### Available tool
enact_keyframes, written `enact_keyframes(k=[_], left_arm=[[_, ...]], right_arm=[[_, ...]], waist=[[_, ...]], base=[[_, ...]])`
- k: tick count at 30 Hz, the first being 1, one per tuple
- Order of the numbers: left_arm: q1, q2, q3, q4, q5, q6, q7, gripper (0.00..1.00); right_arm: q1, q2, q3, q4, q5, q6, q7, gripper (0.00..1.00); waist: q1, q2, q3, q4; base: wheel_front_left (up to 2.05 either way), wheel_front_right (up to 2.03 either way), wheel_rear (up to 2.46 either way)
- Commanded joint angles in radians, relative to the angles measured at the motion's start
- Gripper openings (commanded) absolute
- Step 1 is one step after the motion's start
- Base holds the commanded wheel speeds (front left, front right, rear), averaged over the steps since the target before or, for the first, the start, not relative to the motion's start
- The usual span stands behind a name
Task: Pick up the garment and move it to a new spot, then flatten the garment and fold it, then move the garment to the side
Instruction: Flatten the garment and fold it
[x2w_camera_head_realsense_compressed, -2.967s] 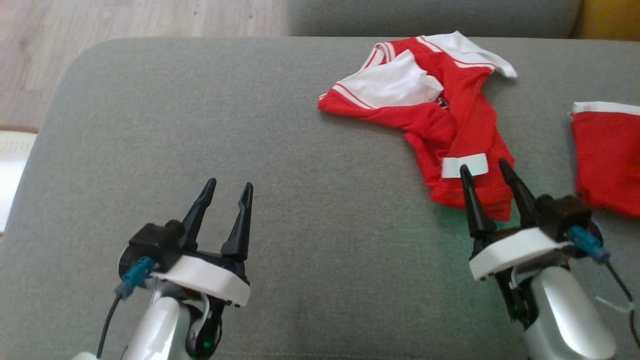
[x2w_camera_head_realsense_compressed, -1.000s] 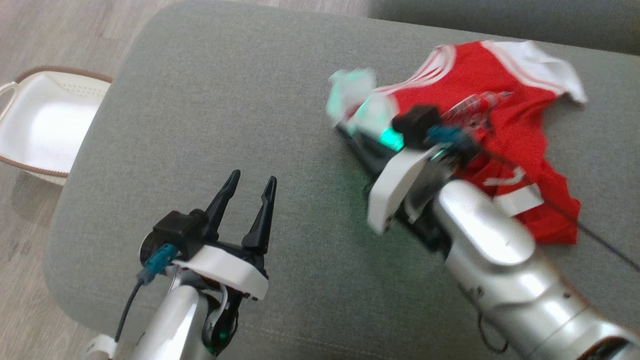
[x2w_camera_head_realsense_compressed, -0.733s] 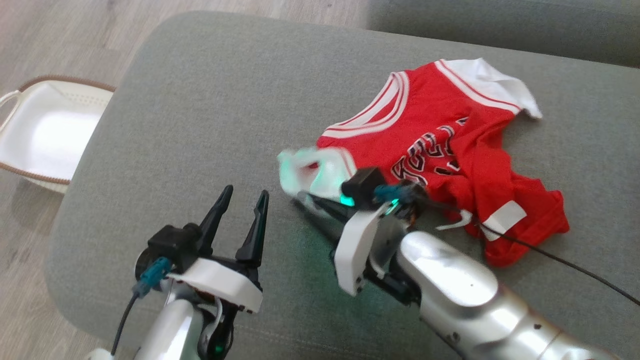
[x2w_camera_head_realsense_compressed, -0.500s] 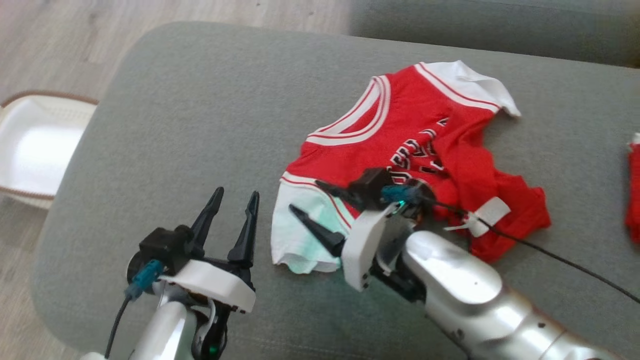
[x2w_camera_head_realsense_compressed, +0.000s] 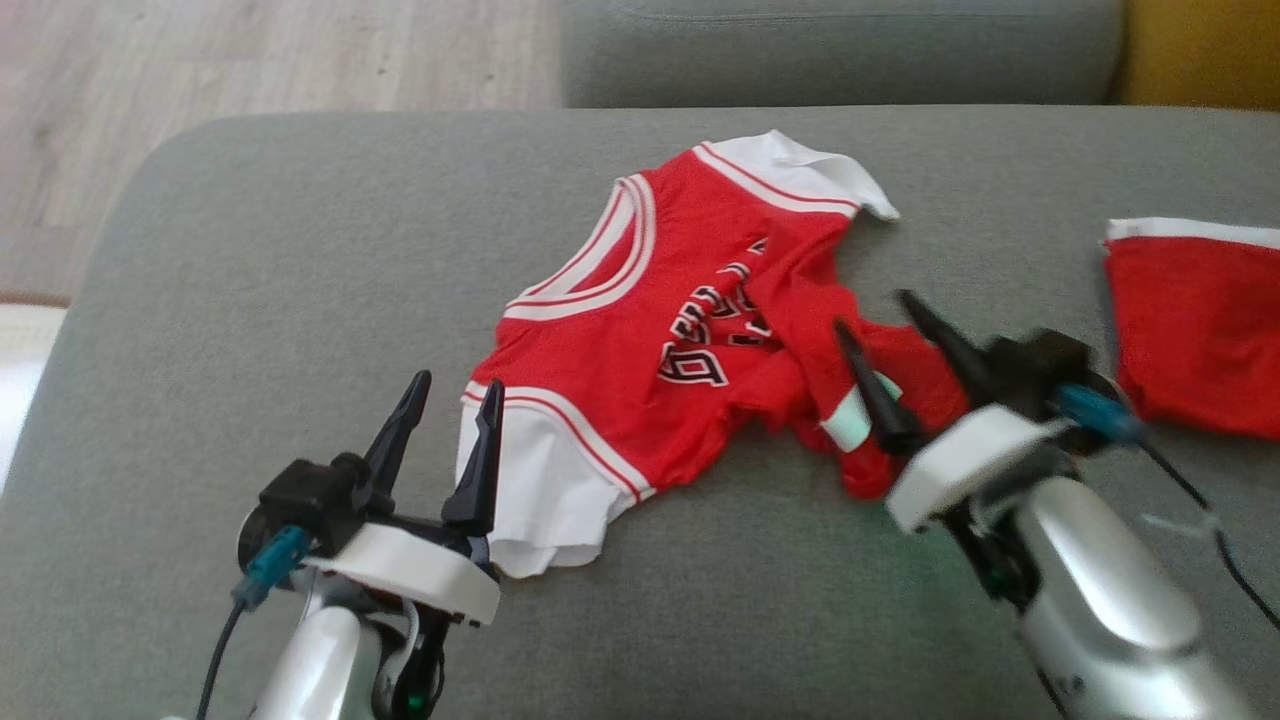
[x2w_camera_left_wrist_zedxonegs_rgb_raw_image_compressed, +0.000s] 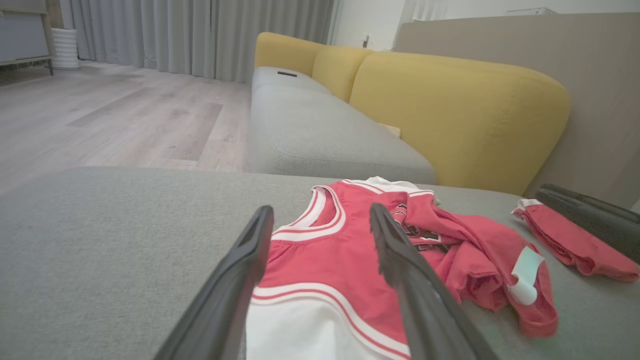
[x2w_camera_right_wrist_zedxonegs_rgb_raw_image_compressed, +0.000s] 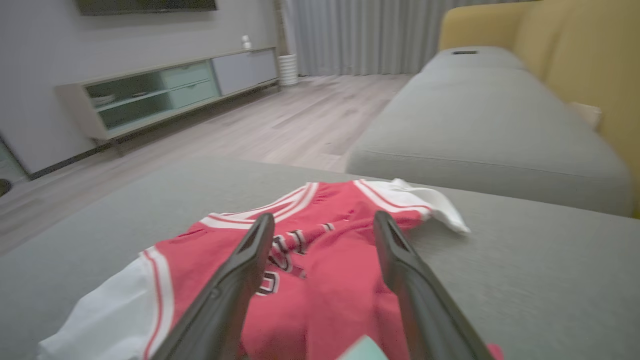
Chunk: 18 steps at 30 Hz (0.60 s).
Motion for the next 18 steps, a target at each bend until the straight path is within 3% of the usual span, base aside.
enact_keyframes(k=[1, 8, 18], left_arm=[[-0.024, 0.008, 0.034, -0.042, 0.006, -0.001, -0.008, 1.00], [-0.024, 0.008, 0.031, -0.061, 0.010, -0.002, -0.008, 1.00], [-0.040, 0.008, 0.015, -0.061, 0.011, -0.006, -0.008, 1.00]], right_arm=[[0.023, 0.008, -0.036, -0.048, -0.019, -0.001, -0.027, 1.00], [0.203, 0.102, -0.268, -0.151, -0.103, -0.001, -0.091, 1.00], [0.249, 0.144, -0.292, -0.190, -0.143, -0.001, -0.070, 1.00]], waist=[[0.0001, -0.0001, -0.005, -0.020], [0.0001, -0.0001, 0.006, -0.044], [0.0001, -0.0001, 0.038, -0.024]], base=[[0.00, 0.00, 0.00], [0.00, 0.00, 0.00], [0.00, 0.00, 0.00]])
